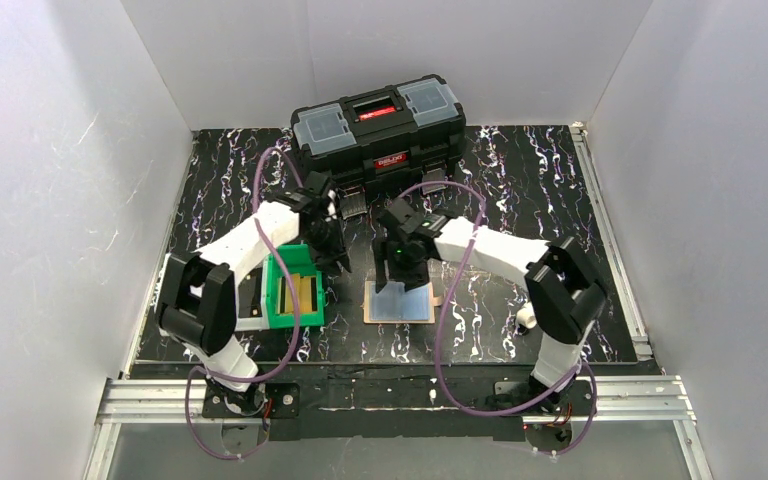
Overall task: Take the credit cards out of the card holder
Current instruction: Remove the credit card from the card holder.
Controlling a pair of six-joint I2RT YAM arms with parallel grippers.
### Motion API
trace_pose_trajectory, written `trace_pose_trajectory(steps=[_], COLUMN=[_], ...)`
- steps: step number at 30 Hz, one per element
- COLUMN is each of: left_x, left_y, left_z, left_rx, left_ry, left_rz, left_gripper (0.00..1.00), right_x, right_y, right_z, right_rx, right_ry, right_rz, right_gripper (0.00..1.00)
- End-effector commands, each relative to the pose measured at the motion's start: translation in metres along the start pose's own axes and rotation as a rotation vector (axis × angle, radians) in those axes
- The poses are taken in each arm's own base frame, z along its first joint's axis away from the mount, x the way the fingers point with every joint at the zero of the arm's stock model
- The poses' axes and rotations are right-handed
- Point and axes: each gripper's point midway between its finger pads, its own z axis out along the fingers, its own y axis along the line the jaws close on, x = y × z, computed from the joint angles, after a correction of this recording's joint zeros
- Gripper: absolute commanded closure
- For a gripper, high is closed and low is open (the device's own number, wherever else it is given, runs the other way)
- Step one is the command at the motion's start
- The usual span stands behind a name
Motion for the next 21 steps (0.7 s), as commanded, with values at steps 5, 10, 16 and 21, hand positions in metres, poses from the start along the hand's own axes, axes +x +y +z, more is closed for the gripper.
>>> trace_pose_trajectory(steps=[5, 10, 16, 21], left_x=[-0.022, -0.028, -0.027, -0.025], left_y=[0.01, 0.011, 0.01, 0.01], left_z=[-0.044, -0.052, -0.051, -0.045], left_rx=[0.091, 0.12, 0.144, 0.153], left_ry=[-0.069, -0.083, -0.073, -0.062], left_rz=[-0.049, -0.061, -0.061, -0.064], left_gripper=[0.71, 0.71, 0.72, 0.72], right_x=[-0.005, -0.001, 0.007, 0.008], right_y=[0.001, -0.002, -0.003, -0.006], right_z=[0.013, 0.028, 0.041, 0.044], right_rx=[0.325, 0.357, 0.359, 0.403], right_ry=[-0.064, -0.032, 0.005, 0.02], right_rz=[-0.175, -0.191, -0.209, -0.231], right_gripper=[0.25, 0.26, 0.28, 0.28])
